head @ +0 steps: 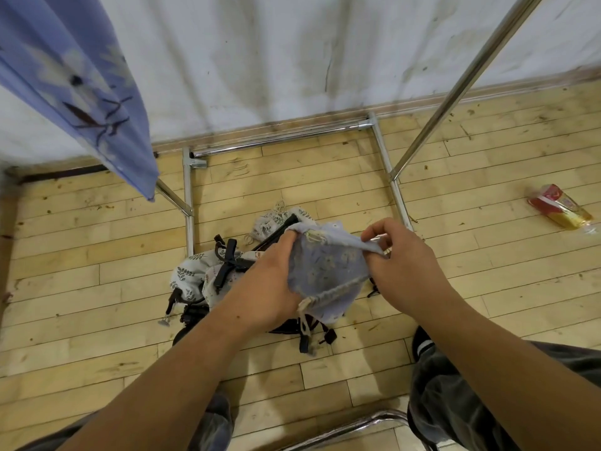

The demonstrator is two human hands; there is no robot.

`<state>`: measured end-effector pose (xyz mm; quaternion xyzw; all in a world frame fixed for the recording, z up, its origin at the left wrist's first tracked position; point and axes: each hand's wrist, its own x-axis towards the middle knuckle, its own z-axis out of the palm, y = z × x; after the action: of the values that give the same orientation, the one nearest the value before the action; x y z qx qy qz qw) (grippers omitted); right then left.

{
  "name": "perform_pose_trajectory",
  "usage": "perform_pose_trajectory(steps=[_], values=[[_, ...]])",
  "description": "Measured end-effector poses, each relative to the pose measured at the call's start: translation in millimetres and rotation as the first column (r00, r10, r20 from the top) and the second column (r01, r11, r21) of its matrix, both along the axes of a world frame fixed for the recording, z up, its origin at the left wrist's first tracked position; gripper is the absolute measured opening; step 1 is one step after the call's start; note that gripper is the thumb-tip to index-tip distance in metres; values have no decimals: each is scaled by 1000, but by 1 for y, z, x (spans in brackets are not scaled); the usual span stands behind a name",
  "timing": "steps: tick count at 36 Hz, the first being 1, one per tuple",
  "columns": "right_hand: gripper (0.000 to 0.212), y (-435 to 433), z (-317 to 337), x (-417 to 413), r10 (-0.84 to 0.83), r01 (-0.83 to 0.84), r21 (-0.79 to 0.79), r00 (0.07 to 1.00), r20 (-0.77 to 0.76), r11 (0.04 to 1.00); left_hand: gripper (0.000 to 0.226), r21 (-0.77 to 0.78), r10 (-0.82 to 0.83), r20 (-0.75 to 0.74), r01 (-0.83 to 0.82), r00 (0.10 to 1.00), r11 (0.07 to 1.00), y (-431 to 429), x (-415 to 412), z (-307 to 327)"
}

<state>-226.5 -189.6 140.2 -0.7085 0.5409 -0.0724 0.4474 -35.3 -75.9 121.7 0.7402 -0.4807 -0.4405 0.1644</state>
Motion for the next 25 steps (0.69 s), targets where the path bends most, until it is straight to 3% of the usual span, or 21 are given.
perform_pose_trajectory(steps=[4,10,18,25], values=[[12,4,3,0,63,-63,-9,998,-4,998,80,-34,32,-20,-33,999,999,-3,-1,2],[23,10,6,-7,148,-143,96,988,-43,985,104,8,52,-35,-51,998,999,-4,0,-2],[13,5,-5,-38,88,-46,217,979,-186,975,103,41,78,-4,-78,997,996,-7,2,-13],[6,1,-55,-50,-80,147,267,966,-247,952,95,18,93,-25,-93,995,996,-4,5,-18]])
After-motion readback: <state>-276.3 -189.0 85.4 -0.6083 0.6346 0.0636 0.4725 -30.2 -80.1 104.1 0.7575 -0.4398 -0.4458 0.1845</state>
